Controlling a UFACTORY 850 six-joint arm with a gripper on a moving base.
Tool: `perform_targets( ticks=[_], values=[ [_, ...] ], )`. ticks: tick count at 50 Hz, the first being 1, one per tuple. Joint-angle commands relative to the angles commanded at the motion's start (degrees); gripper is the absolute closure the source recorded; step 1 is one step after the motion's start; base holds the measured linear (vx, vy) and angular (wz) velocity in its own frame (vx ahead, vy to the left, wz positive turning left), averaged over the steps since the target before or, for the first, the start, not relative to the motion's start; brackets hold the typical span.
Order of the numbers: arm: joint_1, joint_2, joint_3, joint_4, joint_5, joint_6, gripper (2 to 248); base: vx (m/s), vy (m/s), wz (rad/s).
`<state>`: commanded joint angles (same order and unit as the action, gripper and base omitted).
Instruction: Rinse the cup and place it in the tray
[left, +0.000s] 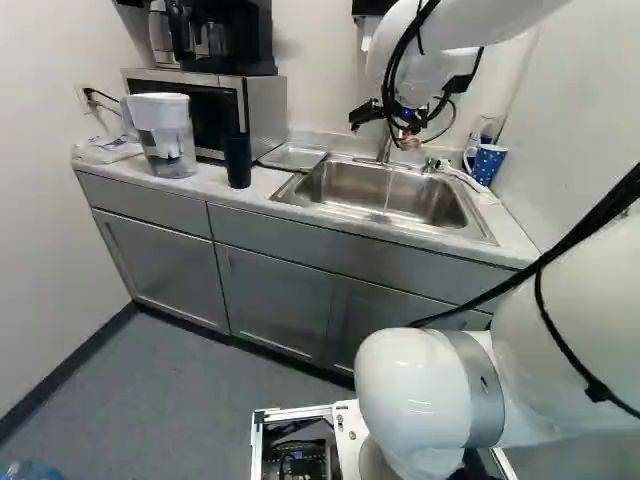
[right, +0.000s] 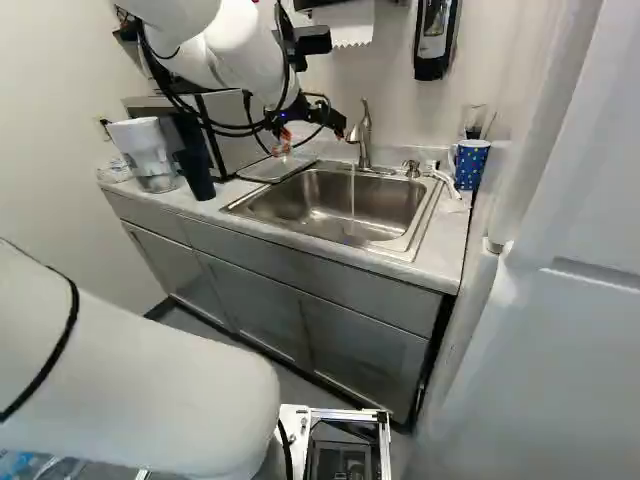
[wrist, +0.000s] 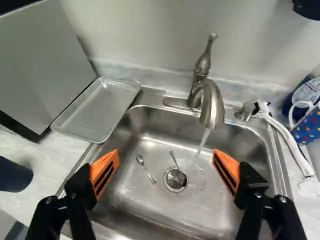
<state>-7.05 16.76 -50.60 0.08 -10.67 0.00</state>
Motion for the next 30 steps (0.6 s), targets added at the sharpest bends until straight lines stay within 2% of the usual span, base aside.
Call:
perform_targets(
  ticks=[30],
  values=[
    [6.1, -2.6, -2.3, 0.0, 3.2, 0.0, 3, 0.0, 0.0, 0.0]
  ],
)
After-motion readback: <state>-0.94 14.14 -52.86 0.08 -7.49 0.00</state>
